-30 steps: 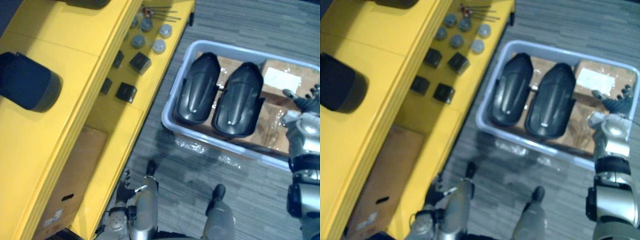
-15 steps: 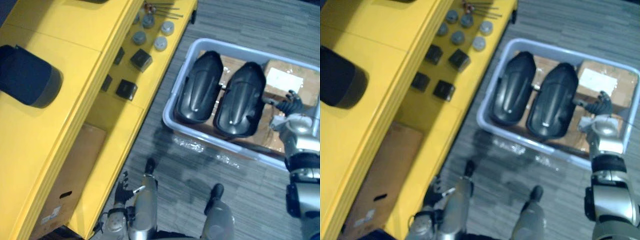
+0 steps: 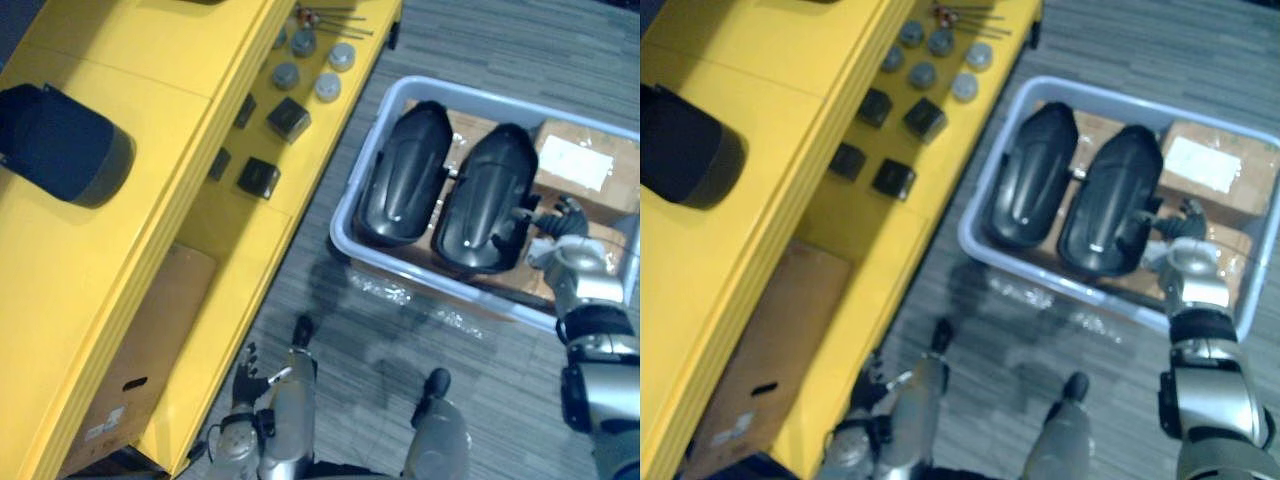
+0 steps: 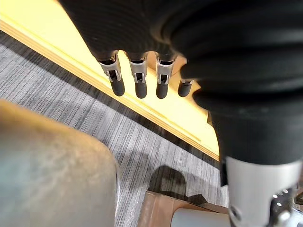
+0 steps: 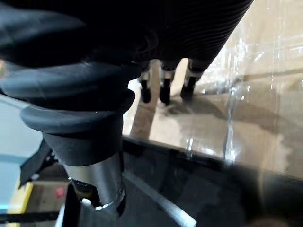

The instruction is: Walk over and take plastic housings, then place them on the shelf

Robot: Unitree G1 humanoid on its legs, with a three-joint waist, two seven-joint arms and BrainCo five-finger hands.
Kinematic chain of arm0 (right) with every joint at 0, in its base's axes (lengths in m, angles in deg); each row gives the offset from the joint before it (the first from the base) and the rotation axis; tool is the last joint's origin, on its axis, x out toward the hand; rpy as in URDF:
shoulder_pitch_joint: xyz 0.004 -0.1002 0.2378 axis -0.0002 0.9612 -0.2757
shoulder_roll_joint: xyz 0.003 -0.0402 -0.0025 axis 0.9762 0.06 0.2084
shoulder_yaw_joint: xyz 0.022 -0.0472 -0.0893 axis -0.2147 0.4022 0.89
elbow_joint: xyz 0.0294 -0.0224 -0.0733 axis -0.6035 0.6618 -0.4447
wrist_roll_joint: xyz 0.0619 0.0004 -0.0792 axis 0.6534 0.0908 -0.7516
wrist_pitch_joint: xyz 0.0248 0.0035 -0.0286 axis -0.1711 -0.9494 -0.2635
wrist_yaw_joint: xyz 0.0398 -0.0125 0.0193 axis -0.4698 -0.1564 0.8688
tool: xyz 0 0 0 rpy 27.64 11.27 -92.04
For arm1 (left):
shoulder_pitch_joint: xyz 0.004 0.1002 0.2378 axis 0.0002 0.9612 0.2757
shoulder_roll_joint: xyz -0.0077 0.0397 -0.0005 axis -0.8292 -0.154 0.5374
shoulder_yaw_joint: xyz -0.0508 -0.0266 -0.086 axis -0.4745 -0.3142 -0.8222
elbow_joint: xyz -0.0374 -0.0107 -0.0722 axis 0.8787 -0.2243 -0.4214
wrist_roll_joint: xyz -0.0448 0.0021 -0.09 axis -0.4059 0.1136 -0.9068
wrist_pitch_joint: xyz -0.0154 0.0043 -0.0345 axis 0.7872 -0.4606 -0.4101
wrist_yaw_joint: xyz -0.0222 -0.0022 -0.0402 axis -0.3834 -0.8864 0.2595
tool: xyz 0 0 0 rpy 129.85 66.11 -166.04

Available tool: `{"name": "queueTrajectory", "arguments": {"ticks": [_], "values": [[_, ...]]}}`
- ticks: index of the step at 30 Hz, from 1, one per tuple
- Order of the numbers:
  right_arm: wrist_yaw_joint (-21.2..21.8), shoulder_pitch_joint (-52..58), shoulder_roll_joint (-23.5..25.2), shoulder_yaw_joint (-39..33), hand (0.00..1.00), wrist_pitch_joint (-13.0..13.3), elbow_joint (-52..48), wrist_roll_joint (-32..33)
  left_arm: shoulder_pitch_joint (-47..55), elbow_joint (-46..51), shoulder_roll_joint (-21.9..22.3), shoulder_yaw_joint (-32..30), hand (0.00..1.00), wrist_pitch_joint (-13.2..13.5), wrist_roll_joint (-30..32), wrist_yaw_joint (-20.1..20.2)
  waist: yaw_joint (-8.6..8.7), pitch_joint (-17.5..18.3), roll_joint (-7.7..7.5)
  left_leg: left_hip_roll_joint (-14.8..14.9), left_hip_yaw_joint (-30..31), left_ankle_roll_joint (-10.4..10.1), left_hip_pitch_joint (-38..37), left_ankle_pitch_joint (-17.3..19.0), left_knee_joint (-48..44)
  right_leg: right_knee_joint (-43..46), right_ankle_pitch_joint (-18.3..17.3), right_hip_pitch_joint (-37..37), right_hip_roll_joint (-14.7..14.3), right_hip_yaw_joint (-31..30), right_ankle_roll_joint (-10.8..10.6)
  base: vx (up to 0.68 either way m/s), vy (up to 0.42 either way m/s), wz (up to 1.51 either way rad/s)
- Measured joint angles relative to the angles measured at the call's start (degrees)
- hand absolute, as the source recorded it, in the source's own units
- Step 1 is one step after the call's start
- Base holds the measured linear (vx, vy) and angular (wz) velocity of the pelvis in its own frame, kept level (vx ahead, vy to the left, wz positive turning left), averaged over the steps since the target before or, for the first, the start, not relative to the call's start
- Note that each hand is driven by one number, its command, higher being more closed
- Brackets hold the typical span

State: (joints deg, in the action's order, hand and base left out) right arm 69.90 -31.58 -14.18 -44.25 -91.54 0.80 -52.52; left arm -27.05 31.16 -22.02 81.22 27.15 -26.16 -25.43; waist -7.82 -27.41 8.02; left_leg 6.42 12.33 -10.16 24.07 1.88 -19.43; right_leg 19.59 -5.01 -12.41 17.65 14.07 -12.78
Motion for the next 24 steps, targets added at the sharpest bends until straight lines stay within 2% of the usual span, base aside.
{"name": "queueTrajectory", "arguments": {"ticks": [4, 8, 9, 11, 13, 17, 21, 24], "values": [[0.08, -0.82, -1.10, 0.40, 1.00, -2.44, 1.71, -6.01, -0.17, -0.83, 0.26, 0.02, 0.00, 0.40, -2.11, -0.39, -0.11, 0.04, 0.06, -0.76, 0.24, -0.19, 0.33, -0.20, -0.04, 1.31, -0.79, -0.60, 0.84, 0.17, -0.35, -0.02, -0.005, 0.08], [0.07, -2.30, -1.59, 1.14, 1.00, -6.83, 4.57, -13.08, -0.19, -1.06, 0.32, 0.15, 0.00, 1.78, -2.15, -0.66, -0.52, 0.20, 0.31, -1.35, 1.09, -0.22, 1.84, -0.28, -0.40, 1.52, -0.89, -1.15, 1.28, 1.28, -0.44, 0.00, -0.006, 0.12], [0.09, -2.39, -1.73, 1.12, 1.00, -7.27, 4.96, -13.91, -0.19, -1.00, 0.32, 0.19, 0.00, 1.98, -2.21, -0.68, -0.70, 0.21, 0.33, -1.40, 1.31, -0.24, 2.13, -0.32, -0.45, 1.62, -0.91, -1.29, 1.29, 1.49, -0.45, -0.01, -0.014, 0.13], [-0.03, -3.00, -1.68, 2.11, 1.00, -9.84, 6.45, -17.59, -0.27, -1.02, 0.41, 0.42, 0.00, 2.10, -3.89, -0.90, -1.28, 0.21, 0.33, -1.72, 1.37, -0.19, 2.21, -0.43, -0.35, 2.10, -1.17, -1.43, 1.69, 1.69, -0.63, 0.00, -0.015, 0.09], [-0.08, -3.57, -1.67, 2.31, 1.00, -11.50, 6.76, -21.08, -0.26, -0.85, 0.41, 0.50, 0.00, 2.22, -4.08, -0.91, -1.18, 0.21, 0.34, -2.29, 1.34, -0.05, 2.19, -0.53, -0.35, 2.74, -1.55, -1.50, 2.35, 1.79, -0.81, -0.01, -0.001, 0.08], [-0.24, -4.11, -1.70, 2.26, 1.00, -12.63, 7.07, -25.81, -0.13, 0.77, 0.58, 0.80, 0.00, 2.40, -4.33, -0.90, -1.04, 0.21, 0.36, -2.89, 1.35, 0.26, 2.20, -0.90, -0.09, 3.33, -1.98, -1.51, 3.19, 2.39, -1.03, -0.03, 0.002, 0.07], [-0.53, -4.70, -2.29, 2.28, 1.00, -12.70, 7.63, -30.39, 0.00, 3.29, 0.86, 2.28, 0.00, 3.44, -4.34, -0.85, -0.98, 0.19, 0.40, -3.03, 1.35, 0.26, 2.60, -1.15, -0.07, 3.20, -1.97, -1.53, 3.41, 2.87, -1.09, -0.03, 0.003, 0.05], [-1.42, -4.70, -3.84, 2.33, 1.00, -10.91, 7.85, -33.08, 0.51, 6.58, 0.85, 2.63, 0.00, 4.52, -5.03, -0.54, -0.90, 0.19, 0.41, -3.04, 1.34, 0.12, 3.06, -1.35, -0.09, 2.97, -1.76, -1.69, 3.41, 3.03, -1.32, -0.01, -0.003, 0.03]]}}
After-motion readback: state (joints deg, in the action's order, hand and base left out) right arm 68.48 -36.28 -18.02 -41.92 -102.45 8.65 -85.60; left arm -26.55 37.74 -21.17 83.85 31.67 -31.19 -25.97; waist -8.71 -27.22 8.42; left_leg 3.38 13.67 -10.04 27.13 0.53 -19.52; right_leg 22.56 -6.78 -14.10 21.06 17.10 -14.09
